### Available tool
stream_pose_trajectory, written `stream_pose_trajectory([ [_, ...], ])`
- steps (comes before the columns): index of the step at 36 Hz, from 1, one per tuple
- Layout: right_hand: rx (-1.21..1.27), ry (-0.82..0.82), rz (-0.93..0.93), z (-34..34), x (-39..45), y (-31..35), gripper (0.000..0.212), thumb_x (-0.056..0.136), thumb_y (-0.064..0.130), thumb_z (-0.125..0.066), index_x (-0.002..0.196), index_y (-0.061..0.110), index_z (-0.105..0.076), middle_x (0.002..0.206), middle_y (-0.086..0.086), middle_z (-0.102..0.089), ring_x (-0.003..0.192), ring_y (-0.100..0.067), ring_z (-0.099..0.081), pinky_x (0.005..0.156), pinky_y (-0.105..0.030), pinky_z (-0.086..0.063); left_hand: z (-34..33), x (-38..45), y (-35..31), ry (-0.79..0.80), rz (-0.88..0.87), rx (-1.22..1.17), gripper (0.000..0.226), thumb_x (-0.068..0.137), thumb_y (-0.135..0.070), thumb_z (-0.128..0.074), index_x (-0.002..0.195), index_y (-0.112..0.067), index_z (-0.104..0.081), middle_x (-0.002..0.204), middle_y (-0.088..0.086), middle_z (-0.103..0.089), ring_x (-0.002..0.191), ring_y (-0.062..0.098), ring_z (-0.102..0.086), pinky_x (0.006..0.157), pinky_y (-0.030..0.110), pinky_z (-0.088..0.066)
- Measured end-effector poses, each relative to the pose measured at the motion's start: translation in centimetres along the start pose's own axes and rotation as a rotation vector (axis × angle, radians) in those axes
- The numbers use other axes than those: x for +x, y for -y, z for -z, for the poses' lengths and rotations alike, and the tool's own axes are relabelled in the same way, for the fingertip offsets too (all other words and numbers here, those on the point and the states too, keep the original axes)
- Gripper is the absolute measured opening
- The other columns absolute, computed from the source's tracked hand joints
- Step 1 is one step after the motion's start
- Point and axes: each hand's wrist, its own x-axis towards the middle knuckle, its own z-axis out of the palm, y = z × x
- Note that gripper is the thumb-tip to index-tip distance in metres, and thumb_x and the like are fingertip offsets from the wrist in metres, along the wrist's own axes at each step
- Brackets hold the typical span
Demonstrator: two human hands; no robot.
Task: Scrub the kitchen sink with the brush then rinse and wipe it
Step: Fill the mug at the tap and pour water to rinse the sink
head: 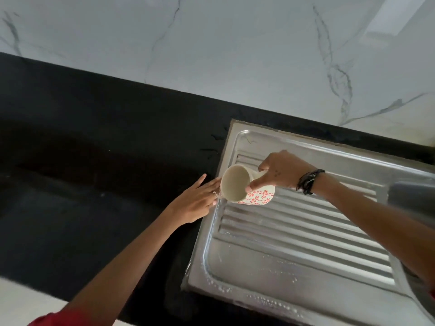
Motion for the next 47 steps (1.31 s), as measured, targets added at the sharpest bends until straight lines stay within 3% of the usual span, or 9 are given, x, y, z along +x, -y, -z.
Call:
stream_pose_trajectory([
  [10,-0.098,0.014,0.114,-2.2,-4.0,1.6,0.070,0.071,0.059,-0.067,0.124,0.014,-0.059,0.120,-0.002,-0.063,0.108,-0.019,-0.058,0.087,-0.026,-0.044,-0.8,-4.9,-2.5,0.088,0.033,0.009,0.048,0.103,-0.022,-0.026,0.148,-0.015,-0.015,0.156,-0.002,0.005,0.135,0.001,0.022,0.109,0.029,0.022],
  [15,-0.105,0.032,0.139,-3.4,-5.8,2.3,0.070,0.067,0.061,-0.068,0.117,0.013,-0.064,0.112,-0.004,-0.068,0.101,-0.020,-0.063,0.087,-0.030,-0.051,-2.5,-7.1,-3.9,0.068,0.060,0.031,0.039,0.102,-0.022,-0.027,0.138,-0.010,-0.041,0.157,-0.002,0.001,0.136,-0.001,0.022,0.107,0.025,0.025],
  [19,-0.138,0.032,0.155,-4.4,-6.8,2.9,0.072,0.065,0.064,-0.068,0.108,0.007,-0.068,0.107,-0.007,-0.069,0.098,-0.023,-0.064,0.088,-0.037,-0.053,-3.2,-8.8,-5.4,0.059,0.082,0.049,0.042,0.102,-0.018,-0.030,0.143,-0.012,-0.033,0.158,0.000,-0.004,0.136,0.001,0.019,0.109,0.027,0.022],
  [24,-0.136,0.036,0.192,-5.3,-8.2,3.3,0.070,0.066,0.063,-0.068,0.111,0.009,-0.067,0.109,-0.006,-0.068,0.100,-0.021,-0.063,0.087,-0.033,-0.052,-3.2,-10.6,-7.2,0.051,0.111,-0.003,0.044,0.102,-0.018,-0.028,0.146,-0.012,-0.028,0.157,0.001,-0.009,0.140,0.003,0.011,0.110,0.026,0.020],
  [32,-0.176,0.033,0.211,-6.8,-10.4,3.3,0.073,0.065,0.066,-0.067,0.114,0.013,-0.065,0.109,-0.004,-0.067,0.096,-0.019,-0.061,0.077,-0.026,-0.050,-3.5,-12.3,-8.9,0.076,0.179,-0.101,0.052,0.103,-0.020,-0.023,0.150,-0.015,-0.002,0.153,-0.006,0.016,0.137,0.000,0.021,0.108,0.019,0.021],
  [34,-0.182,0.033,0.212,-7.1,-11.0,3.0,0.073,0.065,0.066,-0.067,0.114,0.012,-0.065,0.108,-0.005,-0.067,0.097,-0.020,-0.062,0.081,-0.028,-0.052,-3.4,-12.5,-9.5,0.079,0.177,-0.110,0.053,0.103,-0.022,-0.023,0.148,-0.017,0.005,0.154,-0.006,0.016,0.138,0.001,0.020,0.109,0.019,0.020],
  [40,-0.152,0.057,0.176,-7.5,-12.6,1.8,0.076,0.064,0.066,-0.068,0.116,0.011,-0.064,0.113,-0.004,-0.067,0.102,-0.021,-0.061,0.084,-0.029,-0.051,-3.8,-12.9,-11.7,0.117,0.135,-0.102,0.052,0.103,-0.025,-0.021,0.149,-0.015,0.001,0.157,-0.001,0.009,0.139,0.003,0.019,0.109,0.019,0.019],
  [45,-0.094,0.054,0.121,-7.6,-14.2,0.2,0.077,0.065,0.063,-0.069,0.120,0.011,-0.061,0.117,-0.004,-0.065,0.106,-0.022,-0.060,0.087,-0.030,-0.050,-3.6,-12.5,-13.4,0.123,0.154,-0.202,0.055,0.103,-0.024,-0.022,0.148,-0.016,0.009,0.155,-0.004,0.016,0.132,-0.001,0.024,0.098,0.007,0.024],
  [47,-0.093,0.050,0.099,-7.6,-14.9,-0.4,0.078,0.064,0.064,-0.069,0.122,0.012,-0.059,0.120,-0.003,-0.063,0.109,-0.022,-0.059,0.087,-0.029,-0.048,-3.8,-12.2,-13.9,0.123,0.146,-0.200,0.056,0.103,-0.024,-0.022,0.148,-0.016,0.010,0.155,-0.004,0.016,0.133,-0.001,0.023,0.100,0.010,0.023],
])
